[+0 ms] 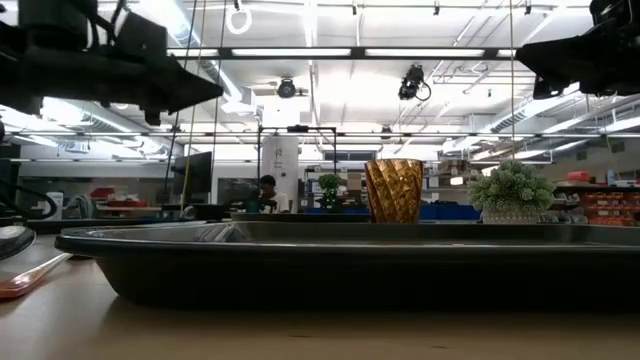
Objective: Pick and place plate/cup/fork/spoon on tray
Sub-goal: Put the orange cup on the black tray in the top left corner
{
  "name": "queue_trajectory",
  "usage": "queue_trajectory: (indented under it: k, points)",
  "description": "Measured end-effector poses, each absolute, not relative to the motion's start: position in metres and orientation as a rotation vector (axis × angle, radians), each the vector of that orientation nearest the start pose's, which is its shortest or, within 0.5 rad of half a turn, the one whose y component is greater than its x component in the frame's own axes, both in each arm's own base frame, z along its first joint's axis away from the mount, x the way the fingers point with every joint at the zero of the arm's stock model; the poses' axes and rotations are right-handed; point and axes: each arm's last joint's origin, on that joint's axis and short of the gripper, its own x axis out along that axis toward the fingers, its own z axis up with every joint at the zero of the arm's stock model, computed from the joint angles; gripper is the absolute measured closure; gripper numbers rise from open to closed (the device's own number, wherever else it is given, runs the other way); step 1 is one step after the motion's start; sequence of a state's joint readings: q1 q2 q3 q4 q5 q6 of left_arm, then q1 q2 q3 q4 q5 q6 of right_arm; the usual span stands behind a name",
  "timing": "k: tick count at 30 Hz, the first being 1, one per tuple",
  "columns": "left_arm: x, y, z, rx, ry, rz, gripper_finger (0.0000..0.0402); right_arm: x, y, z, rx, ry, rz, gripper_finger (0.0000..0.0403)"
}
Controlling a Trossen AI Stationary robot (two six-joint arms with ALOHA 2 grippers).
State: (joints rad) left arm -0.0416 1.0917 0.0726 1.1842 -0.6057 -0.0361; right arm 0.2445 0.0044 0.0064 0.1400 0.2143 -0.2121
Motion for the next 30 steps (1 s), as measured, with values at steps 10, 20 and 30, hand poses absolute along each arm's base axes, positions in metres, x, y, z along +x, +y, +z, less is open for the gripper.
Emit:
queue_trajectory:
  k: [10,20,30]
  points:
    - [0.207,0.042,0.188,-0.249,-0.222,0.707,0.0377,0.095,0.017,0.179,-0.180,-0.141,0.015,0.0357]
    - [0.291,0.057,0.192,-0.141,-0.103,0.568,0.0377,0.095,0.017,0.179,-0.179,-0.141,0.015,0.0357]
    - [0.369,0.071,0.195,-0.101,0.273,0.480,0.0378,0.095,0.017,0.179,-0.180,-0.141,0.015,0.0357]
